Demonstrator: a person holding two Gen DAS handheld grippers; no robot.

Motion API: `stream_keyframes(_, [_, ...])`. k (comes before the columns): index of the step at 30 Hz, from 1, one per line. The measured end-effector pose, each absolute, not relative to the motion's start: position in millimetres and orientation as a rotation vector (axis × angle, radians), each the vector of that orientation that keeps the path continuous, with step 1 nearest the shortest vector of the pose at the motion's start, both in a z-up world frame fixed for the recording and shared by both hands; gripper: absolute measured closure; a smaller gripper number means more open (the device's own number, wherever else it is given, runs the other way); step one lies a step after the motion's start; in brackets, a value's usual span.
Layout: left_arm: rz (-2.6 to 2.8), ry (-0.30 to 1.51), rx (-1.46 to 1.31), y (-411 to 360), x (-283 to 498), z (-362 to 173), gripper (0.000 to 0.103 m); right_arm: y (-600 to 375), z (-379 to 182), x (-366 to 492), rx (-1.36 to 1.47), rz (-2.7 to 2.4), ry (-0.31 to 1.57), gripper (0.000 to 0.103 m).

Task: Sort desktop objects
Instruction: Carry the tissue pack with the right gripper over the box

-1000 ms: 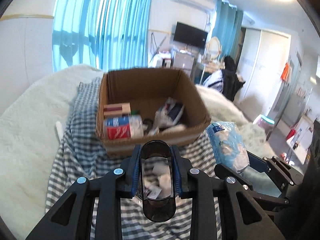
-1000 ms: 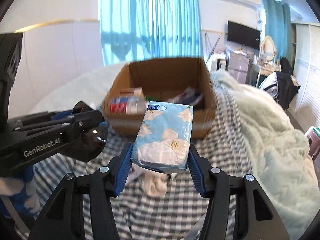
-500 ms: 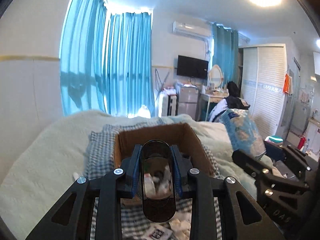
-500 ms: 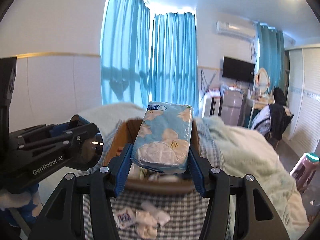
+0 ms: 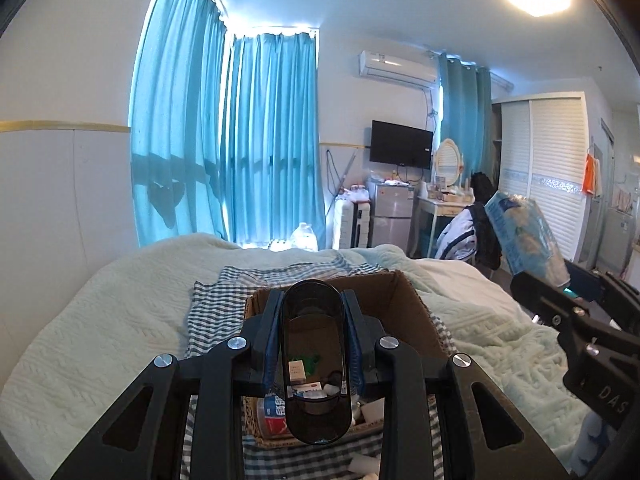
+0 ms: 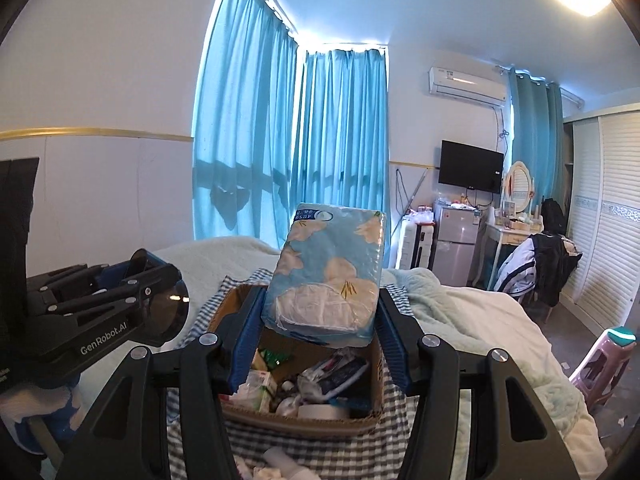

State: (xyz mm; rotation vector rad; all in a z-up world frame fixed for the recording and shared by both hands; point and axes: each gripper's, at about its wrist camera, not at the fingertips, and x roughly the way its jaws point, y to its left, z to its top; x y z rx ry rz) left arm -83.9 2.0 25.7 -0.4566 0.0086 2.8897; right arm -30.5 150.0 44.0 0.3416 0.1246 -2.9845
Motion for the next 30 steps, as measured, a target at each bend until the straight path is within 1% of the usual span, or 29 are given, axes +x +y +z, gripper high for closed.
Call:
stream_keyframes(13, [2.882, 0.024, -0.586, 15, -143, -10, 0.074, 165, 16, -89, 0.420, -2.983, 0.131, 0.049])
stream_keyframes(21, [2.855, 0.008, -0.709, 16, -179, -40, 0.074, 170, -18, -133, 0.522, -2.964, 0.156, 0.049])
stream_keyframes(30, [2.824, 0.035, -0.823, 22, -211, -75, 0.074, 171, -57, -171, 0.645, -2.925, 0.178, 0.049])
